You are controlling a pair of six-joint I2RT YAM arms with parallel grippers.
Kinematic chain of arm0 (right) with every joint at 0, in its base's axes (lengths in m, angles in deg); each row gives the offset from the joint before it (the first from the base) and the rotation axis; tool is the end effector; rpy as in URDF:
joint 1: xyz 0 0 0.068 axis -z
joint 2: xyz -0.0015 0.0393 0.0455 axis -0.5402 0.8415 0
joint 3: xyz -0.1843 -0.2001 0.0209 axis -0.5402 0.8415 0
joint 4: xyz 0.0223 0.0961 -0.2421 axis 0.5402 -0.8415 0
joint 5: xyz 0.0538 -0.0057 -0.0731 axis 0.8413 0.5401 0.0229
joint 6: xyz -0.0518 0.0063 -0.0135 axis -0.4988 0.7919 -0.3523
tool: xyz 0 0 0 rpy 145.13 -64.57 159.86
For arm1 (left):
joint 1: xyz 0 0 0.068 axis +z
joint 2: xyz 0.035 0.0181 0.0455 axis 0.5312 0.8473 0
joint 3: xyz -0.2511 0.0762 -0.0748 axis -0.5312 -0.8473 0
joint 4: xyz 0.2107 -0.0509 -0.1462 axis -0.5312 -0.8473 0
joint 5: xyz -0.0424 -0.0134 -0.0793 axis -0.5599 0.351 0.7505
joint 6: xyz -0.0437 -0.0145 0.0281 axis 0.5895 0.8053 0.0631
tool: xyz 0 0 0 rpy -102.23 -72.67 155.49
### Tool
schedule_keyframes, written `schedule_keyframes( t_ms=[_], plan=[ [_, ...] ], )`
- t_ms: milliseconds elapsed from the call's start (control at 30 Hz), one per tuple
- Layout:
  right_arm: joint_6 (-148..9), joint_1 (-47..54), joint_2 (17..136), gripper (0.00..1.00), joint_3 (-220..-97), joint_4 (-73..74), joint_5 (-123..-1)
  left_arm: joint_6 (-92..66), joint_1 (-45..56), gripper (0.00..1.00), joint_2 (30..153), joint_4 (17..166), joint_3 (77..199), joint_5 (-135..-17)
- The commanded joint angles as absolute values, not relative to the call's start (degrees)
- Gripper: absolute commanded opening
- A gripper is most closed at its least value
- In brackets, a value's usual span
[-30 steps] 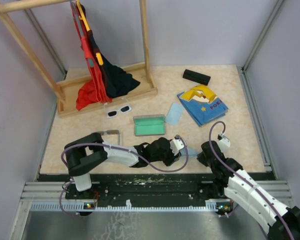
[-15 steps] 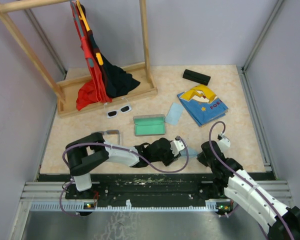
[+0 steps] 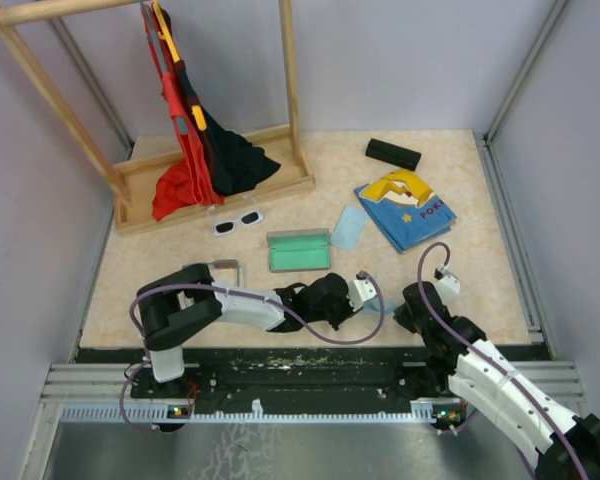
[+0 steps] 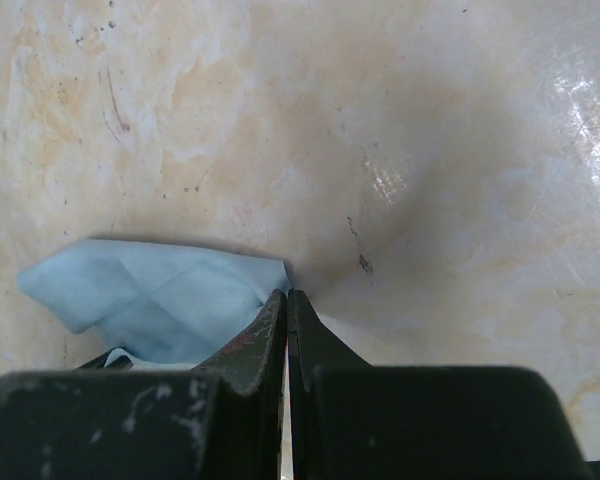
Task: Organize the sunglasses
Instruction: Adjust the glasses cleaning cloth at the center of the board.
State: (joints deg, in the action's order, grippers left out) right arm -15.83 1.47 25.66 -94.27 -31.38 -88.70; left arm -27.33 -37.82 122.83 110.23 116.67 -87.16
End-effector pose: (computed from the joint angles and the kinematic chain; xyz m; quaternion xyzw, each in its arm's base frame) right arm 0.1002 0.0470 0.1397 0.2877 0.8867 0.1227 0.3405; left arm 0.1299 -0.3501 0.1372 0.5176 0.7180 -0.2391 0.3993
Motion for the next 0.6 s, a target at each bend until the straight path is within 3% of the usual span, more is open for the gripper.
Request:
schedule_keyframes(
  t_ms=[0,567],
  plan=[
    [-18.9,2.1,23.7,0.00,-98.2,-29.8,-87.5,-26.8,-37.9,0.01,117.9,107.9,115.9,-88.9],
    [-22.2,2.1,18.7,0.00,-105.3,-26.9,-74.4,-22.1,-37.8,0.01,99.4,100.1,109.5,-94.8]
  ],
)
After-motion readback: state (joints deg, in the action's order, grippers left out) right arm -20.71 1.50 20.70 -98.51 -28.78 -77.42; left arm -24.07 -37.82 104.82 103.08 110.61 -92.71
